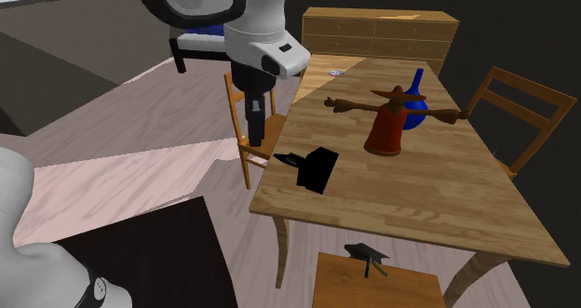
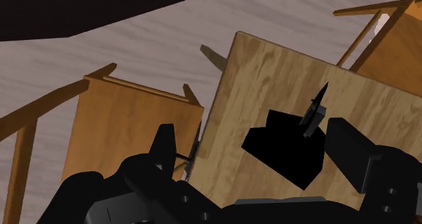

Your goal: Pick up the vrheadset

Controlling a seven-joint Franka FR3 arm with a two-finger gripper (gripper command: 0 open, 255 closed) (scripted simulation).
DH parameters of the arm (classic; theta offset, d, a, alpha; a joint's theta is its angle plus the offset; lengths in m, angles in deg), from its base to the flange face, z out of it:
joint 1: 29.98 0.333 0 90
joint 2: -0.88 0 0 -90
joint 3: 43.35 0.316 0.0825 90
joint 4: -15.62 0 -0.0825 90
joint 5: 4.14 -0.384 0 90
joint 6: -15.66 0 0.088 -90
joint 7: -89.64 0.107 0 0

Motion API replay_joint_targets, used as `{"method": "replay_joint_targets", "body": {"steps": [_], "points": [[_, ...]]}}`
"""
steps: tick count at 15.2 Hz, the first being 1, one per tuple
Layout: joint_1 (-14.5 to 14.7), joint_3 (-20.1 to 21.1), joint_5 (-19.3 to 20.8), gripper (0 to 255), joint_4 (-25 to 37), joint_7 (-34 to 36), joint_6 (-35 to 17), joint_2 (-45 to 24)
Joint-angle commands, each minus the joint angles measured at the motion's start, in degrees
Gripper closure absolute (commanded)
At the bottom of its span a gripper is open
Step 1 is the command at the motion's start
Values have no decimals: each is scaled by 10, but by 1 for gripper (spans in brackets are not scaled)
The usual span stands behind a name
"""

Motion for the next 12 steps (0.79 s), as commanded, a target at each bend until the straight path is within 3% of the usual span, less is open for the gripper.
{"method": "replay_joint_targets", "body": {"steps": [1, 12], "points": [[4, 8, -19, 0, 3, 14, -34, -39], [28, 34, -123, 0, 73, 55, -187, -275]]}}
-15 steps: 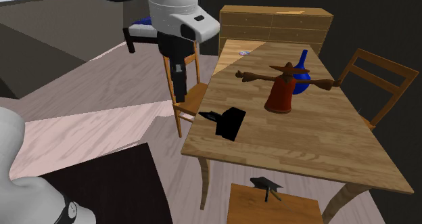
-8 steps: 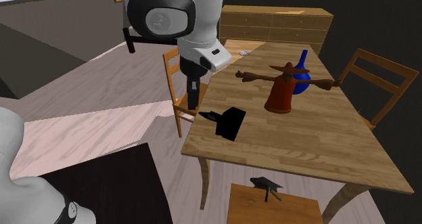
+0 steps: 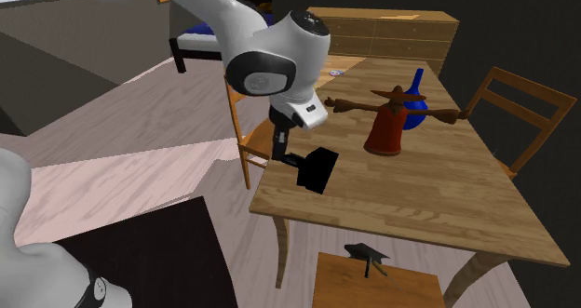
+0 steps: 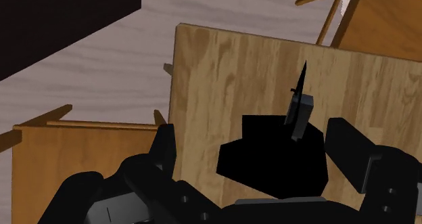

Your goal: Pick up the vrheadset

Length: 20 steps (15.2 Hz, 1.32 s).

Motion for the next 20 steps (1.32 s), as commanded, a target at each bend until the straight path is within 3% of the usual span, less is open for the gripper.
{"method": "replay_joint_targets", "body": {"steps": [1, 15, 20], "points": [[5, 6, -20, 0, 22, 7, -25, -47], [25, 38, -129, 0, 248, 39, -117, -365], [25, 41, -135, 0, 265, 27, -134, -401]]}}
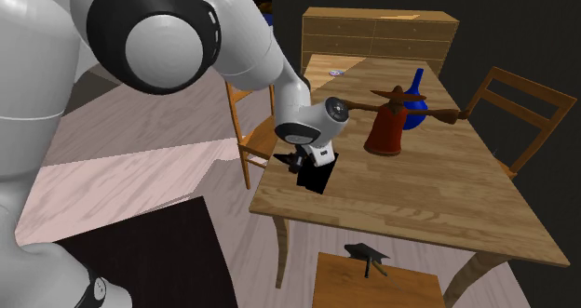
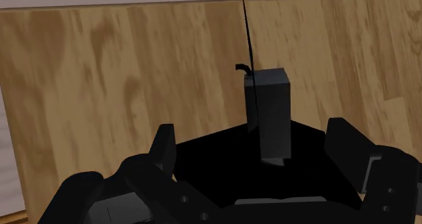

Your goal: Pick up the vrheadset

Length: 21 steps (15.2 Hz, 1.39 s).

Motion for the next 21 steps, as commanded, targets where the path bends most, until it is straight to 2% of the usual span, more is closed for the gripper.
{"method": "replay_joint_targets", "body": {"steps": [1, 5, 6, 15, 21], "points": [[-1, 1, -3, 0, 5, -7, -7, -13], [-1, 3, -5, 0, 12, -15, -16, -31], [-1, 2, -5, 255, 13, -15, -16, -32], [-1, 3, -5, 255, 12, -15, -16, -31], [0, -1, 1, 255, -4, 4, 6, 10]]}}
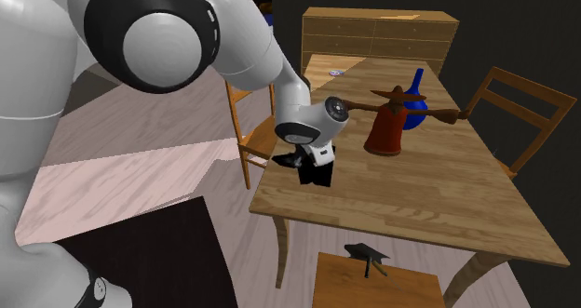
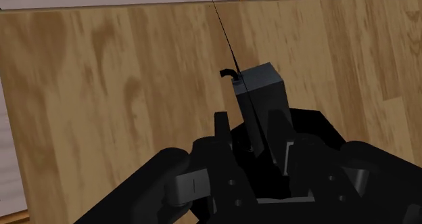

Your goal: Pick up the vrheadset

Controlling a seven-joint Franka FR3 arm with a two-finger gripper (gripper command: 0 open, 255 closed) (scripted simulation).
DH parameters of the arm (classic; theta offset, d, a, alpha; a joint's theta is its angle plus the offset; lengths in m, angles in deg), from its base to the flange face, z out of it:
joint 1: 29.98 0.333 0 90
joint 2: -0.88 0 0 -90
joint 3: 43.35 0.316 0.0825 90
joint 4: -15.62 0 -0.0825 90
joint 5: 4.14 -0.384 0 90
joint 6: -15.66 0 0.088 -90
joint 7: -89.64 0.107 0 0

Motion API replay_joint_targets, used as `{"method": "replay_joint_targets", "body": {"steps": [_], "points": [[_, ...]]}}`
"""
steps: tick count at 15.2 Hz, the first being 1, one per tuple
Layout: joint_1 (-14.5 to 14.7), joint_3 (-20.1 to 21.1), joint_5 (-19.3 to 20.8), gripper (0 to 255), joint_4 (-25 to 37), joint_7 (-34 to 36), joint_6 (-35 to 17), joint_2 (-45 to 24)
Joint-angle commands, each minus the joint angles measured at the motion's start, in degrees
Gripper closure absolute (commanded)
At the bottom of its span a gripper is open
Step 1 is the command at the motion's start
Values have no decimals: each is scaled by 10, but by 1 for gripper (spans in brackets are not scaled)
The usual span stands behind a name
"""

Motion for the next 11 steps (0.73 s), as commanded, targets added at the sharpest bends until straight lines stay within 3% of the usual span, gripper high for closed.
{"method": "replay_joint_targets", "body": {"steps": [1, 11], "points": [[0, -2, 3, 255, -3, 8, 9, 13], [1, -7, 14, 255, -17, 36, 43, 66]]}}
